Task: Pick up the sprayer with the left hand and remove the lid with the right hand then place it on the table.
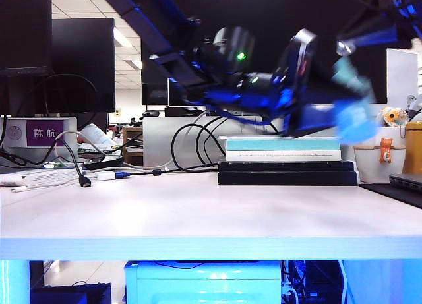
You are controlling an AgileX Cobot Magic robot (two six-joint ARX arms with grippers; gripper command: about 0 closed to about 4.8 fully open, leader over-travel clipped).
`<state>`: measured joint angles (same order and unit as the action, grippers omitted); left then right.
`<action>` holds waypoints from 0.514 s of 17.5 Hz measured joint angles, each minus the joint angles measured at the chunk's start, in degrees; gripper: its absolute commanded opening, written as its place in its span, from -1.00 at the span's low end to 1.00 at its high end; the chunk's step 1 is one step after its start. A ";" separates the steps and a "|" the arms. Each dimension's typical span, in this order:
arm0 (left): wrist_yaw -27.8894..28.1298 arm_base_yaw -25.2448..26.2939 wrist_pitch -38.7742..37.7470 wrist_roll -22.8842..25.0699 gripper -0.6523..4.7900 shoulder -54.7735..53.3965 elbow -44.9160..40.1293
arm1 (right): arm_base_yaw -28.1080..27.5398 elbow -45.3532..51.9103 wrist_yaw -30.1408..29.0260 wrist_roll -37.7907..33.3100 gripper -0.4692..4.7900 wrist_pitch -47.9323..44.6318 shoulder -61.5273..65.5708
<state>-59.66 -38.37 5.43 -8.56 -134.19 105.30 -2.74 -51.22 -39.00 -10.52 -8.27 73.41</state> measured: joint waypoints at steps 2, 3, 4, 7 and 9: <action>12.22 4.37 -9.79 10.49 -0.11 1.20 0.00 | 0.00 -0.02 3.80 0.07 -0.83 -0.68 0.66; 14.23 6.34 -13.55 14.58 -0.11 1.51 0.00 | 0.79 -0.02 4.61 0.37 -0.83 -0.83 1.46; 15.15 8.07 -16.57 17.42 -0.11 1.68 0.00 | 2.21 -0.02 5.05 1.36 -0.83 -0.83 2.78; 16.17 10.71 -20.24 22.49 -0.11 3.04 -0.74 | 8.07 0.04 10.08 4.83 -0.83 -0.61 9.11; 18.01 11.52 -20.17 25.90 -0.21 5.14 -1.64 | 10.97 0.09 13.31 7.28 -0.83 -0.50 13.57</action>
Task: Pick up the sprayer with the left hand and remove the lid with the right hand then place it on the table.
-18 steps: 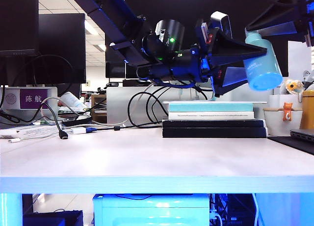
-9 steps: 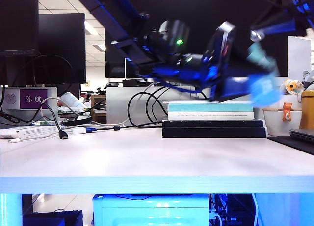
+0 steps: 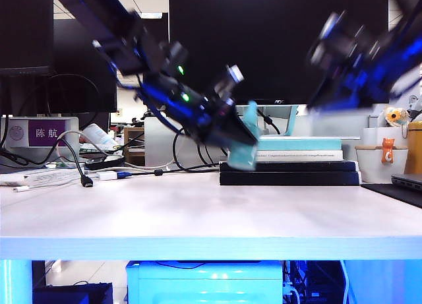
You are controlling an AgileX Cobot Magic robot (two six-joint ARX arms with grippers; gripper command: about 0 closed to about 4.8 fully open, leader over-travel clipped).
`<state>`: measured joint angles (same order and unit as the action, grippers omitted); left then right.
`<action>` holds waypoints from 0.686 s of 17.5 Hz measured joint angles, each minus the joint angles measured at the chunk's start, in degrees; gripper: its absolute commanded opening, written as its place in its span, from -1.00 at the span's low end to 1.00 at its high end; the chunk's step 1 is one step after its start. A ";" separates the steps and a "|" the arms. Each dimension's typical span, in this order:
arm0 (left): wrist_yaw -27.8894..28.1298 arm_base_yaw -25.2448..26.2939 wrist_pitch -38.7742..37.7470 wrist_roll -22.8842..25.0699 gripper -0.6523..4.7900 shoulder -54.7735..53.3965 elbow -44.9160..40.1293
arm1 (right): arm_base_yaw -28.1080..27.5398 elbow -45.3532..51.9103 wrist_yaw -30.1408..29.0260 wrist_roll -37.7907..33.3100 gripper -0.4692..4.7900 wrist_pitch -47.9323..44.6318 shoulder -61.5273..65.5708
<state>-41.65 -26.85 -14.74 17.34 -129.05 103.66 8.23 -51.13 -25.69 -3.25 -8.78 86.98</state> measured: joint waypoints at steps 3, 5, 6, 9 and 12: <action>3.41 0.22 4.44 4.48 -0.24 1.97 -3.43 | 1.57 0.02 2.97 1.18 -0.83 -2.05 5.95; 6.32 0.07 10.99 3.54 -0.24 2.10 -9.29 | 1.51 0.02 3.69 1.42 -0.83 -3.78 8.41; 8.00 0.11 13.97 2.36 -0.24 2.08 -12.61 | 1.49 0.02 4.04 1.60 -0.83 -3.98 9.20; 10.34 0.96 29.14 -1.99 -0.24 3.78 -23.02 | 1.51 0.00 5.25 3.67 -0.83 -4.70 9.60; 12.33 1.25 52.65 -9.11 -0.24 6.14 -37.66 | 1.53 0.00 6.64 4.98 -0.83 -7.08 11.74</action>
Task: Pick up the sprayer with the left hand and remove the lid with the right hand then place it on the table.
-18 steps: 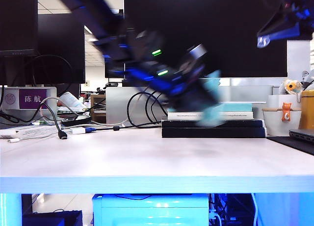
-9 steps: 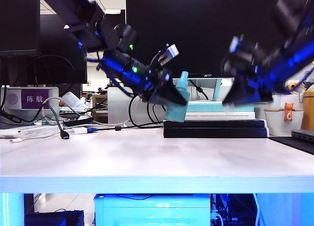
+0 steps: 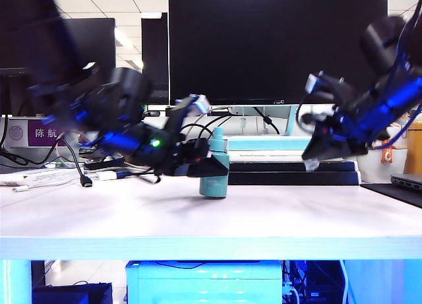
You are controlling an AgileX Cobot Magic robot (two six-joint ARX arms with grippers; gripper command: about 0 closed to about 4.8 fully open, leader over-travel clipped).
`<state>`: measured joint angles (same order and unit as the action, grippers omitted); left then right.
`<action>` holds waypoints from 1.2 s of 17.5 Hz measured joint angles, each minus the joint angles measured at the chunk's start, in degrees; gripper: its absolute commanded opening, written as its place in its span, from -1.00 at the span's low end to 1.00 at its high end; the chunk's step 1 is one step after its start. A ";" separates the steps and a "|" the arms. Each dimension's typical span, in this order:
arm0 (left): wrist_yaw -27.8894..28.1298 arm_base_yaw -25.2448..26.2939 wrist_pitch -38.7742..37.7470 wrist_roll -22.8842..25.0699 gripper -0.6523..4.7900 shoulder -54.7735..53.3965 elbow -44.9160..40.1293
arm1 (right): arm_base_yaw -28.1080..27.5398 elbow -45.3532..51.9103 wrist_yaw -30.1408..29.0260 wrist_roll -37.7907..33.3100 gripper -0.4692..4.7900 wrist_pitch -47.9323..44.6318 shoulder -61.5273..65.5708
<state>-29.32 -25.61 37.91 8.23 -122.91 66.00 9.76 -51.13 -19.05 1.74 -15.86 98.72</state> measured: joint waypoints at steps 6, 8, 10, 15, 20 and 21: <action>2.75 -0.22 12.35 -4.26 -0.24 0.24 -5.92 | 0.07 0.00 -0.11 -0.02 -0.83 -2.27 6.60; 3.04 -0.24 12.39 -4.24 -0.24 0.26 -5.92 | 0.09 -0.07 -0.17 -0.02 -0.83 -3.45 7.23; 3.23 -0.24 12.33 -4.24 -0.23 0.26 -5.92 | 0.09 -0.13 -0.26 -0.13 -0.52 -4.11 7.63; 3.23 -0.24 10.82 -5.31 0.97 0.48 -5.90 | 0.07 -0.13 -0.46 -4.35 0.52 -4.35 7.82; 4.74 -0.20 8.57 -6.12 1.00 4.79 -5.92 | 0.07 -0.13 -0.46 -7.04 0.80 -7.26 3.30; 5.73 0.00 5.95 -5.09 1.00 6.86 -5.92 | 0.07 -0.15 -0.48 -7.56 0.80 -7.91 1.66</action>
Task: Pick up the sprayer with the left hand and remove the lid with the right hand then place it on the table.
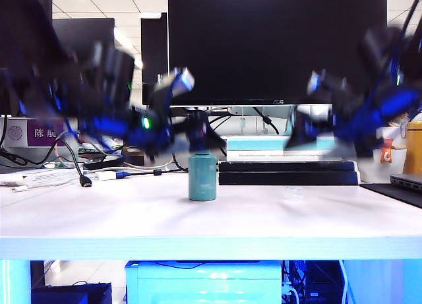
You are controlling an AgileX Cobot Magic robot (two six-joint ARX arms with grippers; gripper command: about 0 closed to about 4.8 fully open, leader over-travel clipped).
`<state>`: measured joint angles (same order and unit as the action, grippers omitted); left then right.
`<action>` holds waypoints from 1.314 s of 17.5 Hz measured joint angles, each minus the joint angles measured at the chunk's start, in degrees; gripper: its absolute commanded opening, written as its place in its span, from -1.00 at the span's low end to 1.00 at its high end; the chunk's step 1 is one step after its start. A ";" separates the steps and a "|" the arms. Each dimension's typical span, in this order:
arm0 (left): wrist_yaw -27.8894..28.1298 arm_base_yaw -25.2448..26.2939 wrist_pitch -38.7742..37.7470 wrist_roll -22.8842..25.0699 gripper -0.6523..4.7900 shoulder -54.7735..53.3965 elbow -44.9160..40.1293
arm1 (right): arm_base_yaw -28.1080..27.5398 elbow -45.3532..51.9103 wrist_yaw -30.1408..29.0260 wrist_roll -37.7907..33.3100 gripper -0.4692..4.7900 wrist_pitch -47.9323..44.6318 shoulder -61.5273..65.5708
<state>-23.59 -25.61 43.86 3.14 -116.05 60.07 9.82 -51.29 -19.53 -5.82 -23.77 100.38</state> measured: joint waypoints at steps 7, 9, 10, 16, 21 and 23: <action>4.42 3.78 -24.20 7.69 0.70 30.14 0.07 | 0.00 -0.09 0.31 -3.41 0.03 2.89 -24.48; 9.20 3.69 -35.19 15.12 0.31 45.44 -1.31 | 0.02 -0.07 0.50 -1.84 -0.46 6.23 -34.38; 12.50 3.65 -36.20 16.50 0.21 51.60 -2.89 | 0.02 0.07 1.92 -0.11 -0.77 7.89 -38.45; 36.81 4.98 -39.15 13.66 -0.22 79.82 -24.13 | 3.48 11.32 9.84 -0.55 -0.84 11.78 -63.25; 36.61 4.98 -37.70 8.79 -0.47 91.03 -39.41 | 6.40 35.80 23.23 0.79 -0.84 13.88 -82.05; 35.23 4.98 -39.41 7.67 -0.52 90.58 -43.45 | 6.40 42.86 23.26 -1.86 -0.84 13.92 -84.91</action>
<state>11.64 -20.62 4.45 10.81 -25.47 16.62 16.23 -8.43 3.73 -7.68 -9.85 15.46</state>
